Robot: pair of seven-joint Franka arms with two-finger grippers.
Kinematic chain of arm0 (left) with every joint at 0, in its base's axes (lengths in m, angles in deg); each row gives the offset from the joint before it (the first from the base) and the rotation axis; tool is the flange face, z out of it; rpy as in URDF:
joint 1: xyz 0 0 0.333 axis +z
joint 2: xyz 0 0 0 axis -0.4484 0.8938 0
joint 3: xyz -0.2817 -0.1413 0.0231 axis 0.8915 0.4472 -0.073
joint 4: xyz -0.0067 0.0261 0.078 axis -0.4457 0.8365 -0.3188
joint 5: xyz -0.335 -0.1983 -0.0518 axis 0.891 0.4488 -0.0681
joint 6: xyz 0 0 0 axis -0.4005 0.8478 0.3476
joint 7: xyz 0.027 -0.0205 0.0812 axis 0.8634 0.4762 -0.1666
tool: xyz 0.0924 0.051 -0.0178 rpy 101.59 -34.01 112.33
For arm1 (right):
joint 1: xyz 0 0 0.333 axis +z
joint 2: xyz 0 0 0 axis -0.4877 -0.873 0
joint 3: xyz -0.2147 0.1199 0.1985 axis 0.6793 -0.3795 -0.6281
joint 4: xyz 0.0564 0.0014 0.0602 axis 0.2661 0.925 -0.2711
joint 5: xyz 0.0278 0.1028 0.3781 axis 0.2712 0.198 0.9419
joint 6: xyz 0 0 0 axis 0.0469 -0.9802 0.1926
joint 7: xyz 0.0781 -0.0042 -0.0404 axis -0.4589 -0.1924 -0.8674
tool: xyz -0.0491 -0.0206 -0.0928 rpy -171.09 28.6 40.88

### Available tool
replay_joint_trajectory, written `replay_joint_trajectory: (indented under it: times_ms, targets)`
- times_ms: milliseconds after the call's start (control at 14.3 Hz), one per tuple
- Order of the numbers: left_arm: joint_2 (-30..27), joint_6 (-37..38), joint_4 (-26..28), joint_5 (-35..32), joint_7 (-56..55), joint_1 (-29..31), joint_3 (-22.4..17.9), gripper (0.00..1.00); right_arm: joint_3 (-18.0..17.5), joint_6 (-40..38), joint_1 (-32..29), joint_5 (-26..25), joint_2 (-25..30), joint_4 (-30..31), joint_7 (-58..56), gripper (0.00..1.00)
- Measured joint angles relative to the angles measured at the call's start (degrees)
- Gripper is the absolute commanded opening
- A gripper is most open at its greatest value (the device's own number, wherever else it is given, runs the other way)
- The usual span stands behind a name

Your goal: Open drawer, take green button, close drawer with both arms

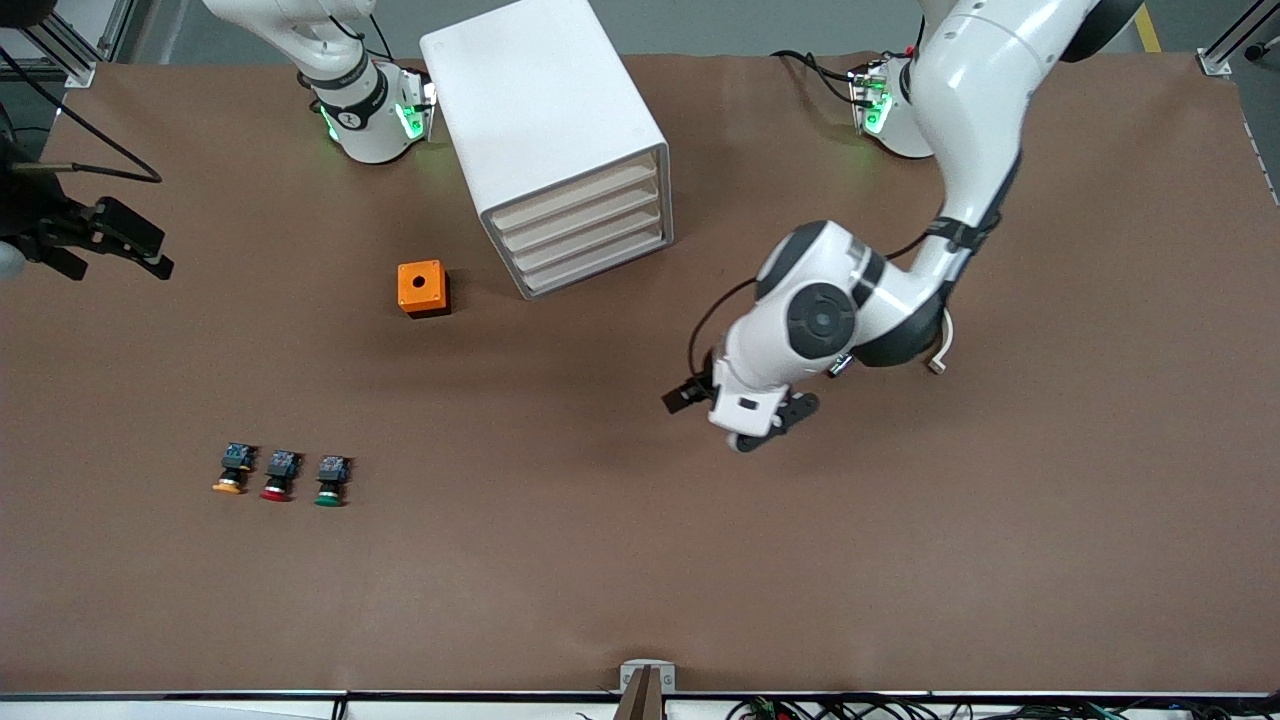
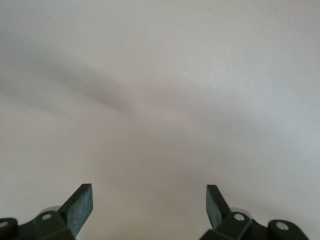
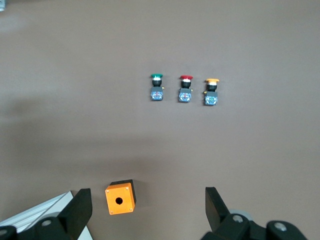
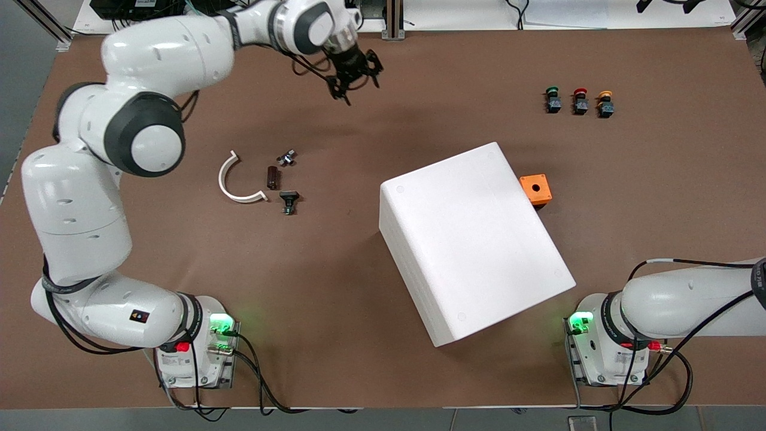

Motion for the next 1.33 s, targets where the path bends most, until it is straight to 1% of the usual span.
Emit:
replay_joint_trajectory:
  times_ms: [210, 489, 699, 908, 978, 1048, 1327]
  targets:
    - [-6.14, 9.36, -0.16, -2.05, 8.47, 4.2, -0.12, 1.0, -0.02, -0.11, 0.0, -0.07, -0.44, -1.59, 0.01, 1.0]
    - [-13.28, 20.77, 0.05, -3.03, 18.26, 7.9, -0.43, 1.0, 0.07, 0.0, -0.01, -2.01, -3.51, -2.12, 0.0, 1.0]
    - [-16.47, 25.89, 0.19, -3.06, 26.1, 12.09, -0.51, 1.0, 0.23, 0.09, -0.03, -2.85, -5.05, -3.57, 0.0, 1.0]
    - [-18.71, 28.89, 0.59, -3.06, 31.3, 14.39, -0.62, 1.0, 0.26, -0.07, -0.03, -2.91, -5.09, -3.88, 0.0, 1.0]
    - [-19.59, 29.42, 1.05, -3.08, 33.19, 14.48, -1.27, 1.0, 0.29, -0.08, -0.03, -2.91, -5.1, -3.9, 0.0, 1.0]
    - [-20.83, 29.85, 1.91, -3.1, 35.45, 14.27, -2.78, 1.0, 0.32, -0.1, -0.03, -2.91, -5.11, -3.91, 0.0, 1.0]
    - [-27.73, 30.56, 7.89, -3.1, 47.85, 13.71, -11.57, 1.0, 0.35, -0.11, -0.03, -2.91, -5.16, -3.94, 0.0, 1.0]
